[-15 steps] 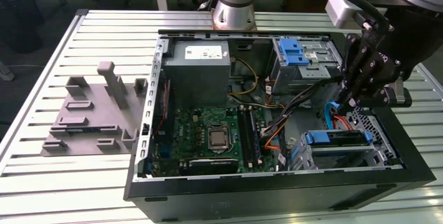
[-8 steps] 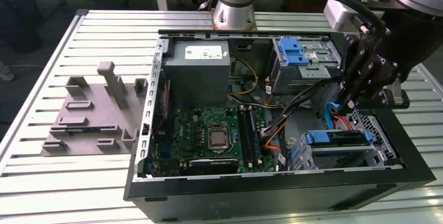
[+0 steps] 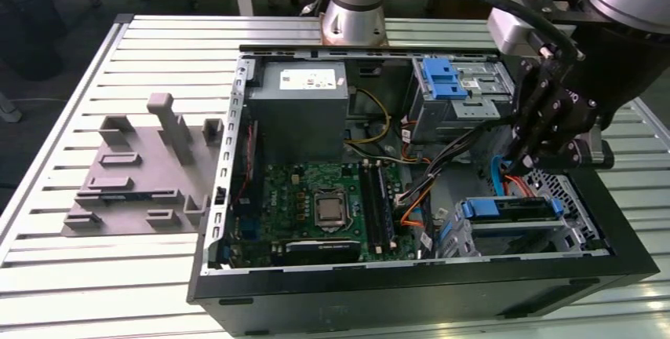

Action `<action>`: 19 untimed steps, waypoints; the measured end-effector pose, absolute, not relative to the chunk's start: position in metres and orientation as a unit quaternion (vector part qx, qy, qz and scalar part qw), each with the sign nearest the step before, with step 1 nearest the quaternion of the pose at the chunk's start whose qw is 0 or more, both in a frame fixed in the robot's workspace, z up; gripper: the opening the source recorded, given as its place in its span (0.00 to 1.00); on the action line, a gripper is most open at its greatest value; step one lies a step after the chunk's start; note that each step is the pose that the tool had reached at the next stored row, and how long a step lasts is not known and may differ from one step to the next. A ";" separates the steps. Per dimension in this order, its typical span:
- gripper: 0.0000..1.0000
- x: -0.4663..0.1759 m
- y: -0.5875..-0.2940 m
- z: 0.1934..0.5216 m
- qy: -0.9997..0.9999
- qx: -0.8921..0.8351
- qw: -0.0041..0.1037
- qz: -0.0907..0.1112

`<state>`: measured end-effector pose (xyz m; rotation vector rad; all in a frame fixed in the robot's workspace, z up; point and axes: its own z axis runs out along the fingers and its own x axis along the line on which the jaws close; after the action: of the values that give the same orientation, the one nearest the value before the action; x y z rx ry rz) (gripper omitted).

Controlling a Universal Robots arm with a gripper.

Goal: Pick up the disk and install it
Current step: 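Insert the second disk wire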

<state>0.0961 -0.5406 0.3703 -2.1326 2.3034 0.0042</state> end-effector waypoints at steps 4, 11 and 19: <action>0.24 0.096 -0.541 0.367 0.734 -0.679 0.001 0.001; 0.16 0.096 -0.541 0.363 0.734 -0.679 0.005 0.005; 0.16 0.096 -0.551 0.356 0.734 -0.679 0.015 0.016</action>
<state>0.0963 -0.5515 0.3556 -2.1136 2.2829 0.0503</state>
